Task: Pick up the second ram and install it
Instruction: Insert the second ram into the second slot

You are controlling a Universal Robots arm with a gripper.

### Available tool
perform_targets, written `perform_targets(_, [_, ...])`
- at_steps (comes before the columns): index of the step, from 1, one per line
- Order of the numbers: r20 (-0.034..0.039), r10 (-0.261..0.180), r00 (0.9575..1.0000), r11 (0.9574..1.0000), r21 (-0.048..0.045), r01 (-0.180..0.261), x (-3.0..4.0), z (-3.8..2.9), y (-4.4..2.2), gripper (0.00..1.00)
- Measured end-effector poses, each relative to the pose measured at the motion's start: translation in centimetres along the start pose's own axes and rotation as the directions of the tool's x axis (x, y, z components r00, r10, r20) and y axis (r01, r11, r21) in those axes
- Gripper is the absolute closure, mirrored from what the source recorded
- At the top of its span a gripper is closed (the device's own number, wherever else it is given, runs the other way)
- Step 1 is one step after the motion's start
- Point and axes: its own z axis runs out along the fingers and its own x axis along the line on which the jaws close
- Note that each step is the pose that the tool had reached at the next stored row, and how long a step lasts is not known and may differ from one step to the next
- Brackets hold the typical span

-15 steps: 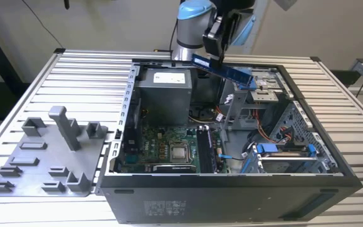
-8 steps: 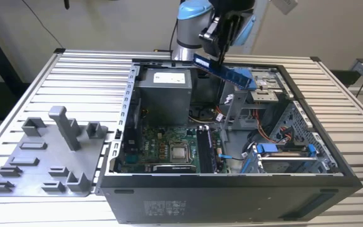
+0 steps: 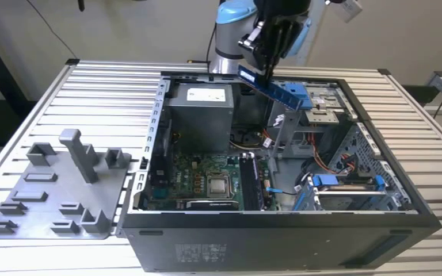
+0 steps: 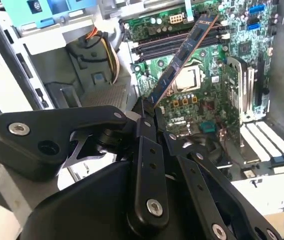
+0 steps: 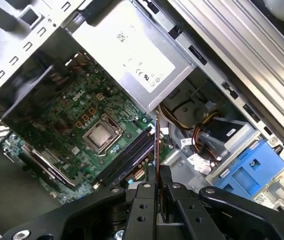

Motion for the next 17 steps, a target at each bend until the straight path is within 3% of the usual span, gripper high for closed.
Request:
perform_targets(5, [0.0019,0.073,0.9973,0.9973,0.0011,-0.073,0.0,0.13,0.0,0.86])
perform_targets(9, [0.0036,0.142,0.9899,0.9899,0.002,-0.142,0.0,0.25,-0.01,0.86])
perform_targets(13, [0.0053,0.206,0.9784,0.9785,0.0027,-0.206,0.0,0.37,-0.01,0.86])
perform_targets(17, [0.0071,0.273,0.9619,0.9619,0.0034,-0.273,0.01,0.47,-0.01,0.86])
